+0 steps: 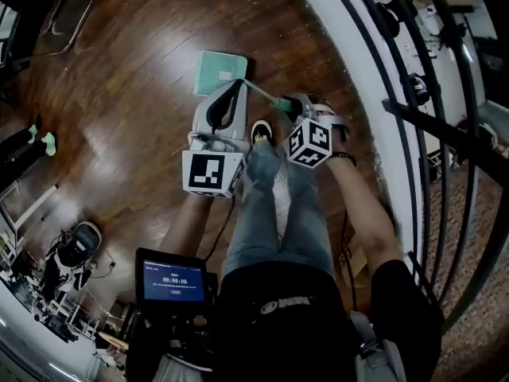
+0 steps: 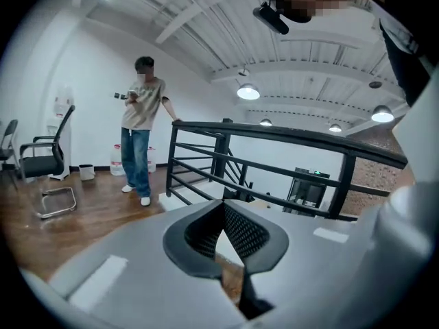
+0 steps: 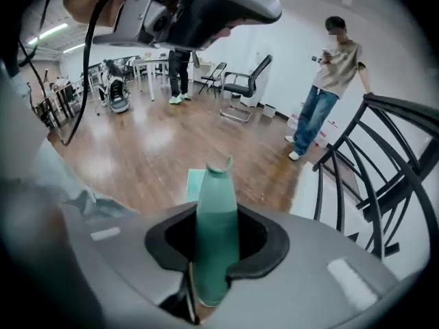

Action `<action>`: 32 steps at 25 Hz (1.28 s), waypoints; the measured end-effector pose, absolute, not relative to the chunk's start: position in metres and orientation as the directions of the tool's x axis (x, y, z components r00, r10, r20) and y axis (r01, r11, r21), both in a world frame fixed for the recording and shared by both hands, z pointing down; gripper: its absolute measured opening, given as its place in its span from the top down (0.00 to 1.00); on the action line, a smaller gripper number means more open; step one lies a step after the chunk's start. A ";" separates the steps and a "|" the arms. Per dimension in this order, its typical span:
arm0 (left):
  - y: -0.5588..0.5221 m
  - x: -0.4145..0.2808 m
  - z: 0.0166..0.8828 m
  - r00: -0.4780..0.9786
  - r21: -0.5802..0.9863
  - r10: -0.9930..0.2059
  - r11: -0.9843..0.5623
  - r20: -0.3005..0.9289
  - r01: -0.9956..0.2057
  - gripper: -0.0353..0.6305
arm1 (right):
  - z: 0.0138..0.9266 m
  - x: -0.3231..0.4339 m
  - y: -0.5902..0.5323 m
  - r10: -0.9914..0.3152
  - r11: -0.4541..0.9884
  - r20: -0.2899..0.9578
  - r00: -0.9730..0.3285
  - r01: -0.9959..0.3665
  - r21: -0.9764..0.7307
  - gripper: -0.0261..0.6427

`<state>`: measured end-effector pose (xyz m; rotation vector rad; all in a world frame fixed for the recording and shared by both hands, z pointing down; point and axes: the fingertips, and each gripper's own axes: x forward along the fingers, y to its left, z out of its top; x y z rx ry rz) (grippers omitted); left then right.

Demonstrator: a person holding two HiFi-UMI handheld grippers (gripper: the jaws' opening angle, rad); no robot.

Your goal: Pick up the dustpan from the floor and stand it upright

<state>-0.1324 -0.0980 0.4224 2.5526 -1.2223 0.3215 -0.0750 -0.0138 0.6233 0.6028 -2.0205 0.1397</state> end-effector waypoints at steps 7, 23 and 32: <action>-0.085 -0.182 0.389 0.550 0.135 -0.790 -0.534 0.270 -0.834 0.92 | 0.608 -0.118 0.002 -0.271 0.929 0.931 -0.245 -0.322 0.186 0.83; -0.089 -0.270 0.372 0.457 0.175 -0.848 -0.423 0.269 -0.889 0.92 | 0.615 -0.153 -0.022 -0.135 0.930 0.972 -0.193 -0.363 0.058 0.81; -0.102 -0.246 0.362 0.492 0.161 -0.825 -0.465 0.277 -0.871 0.92 | 0.593 -0.147 -0.019 -0.075 0.899 0.937 -0.342 -0.430 -0.085 0.59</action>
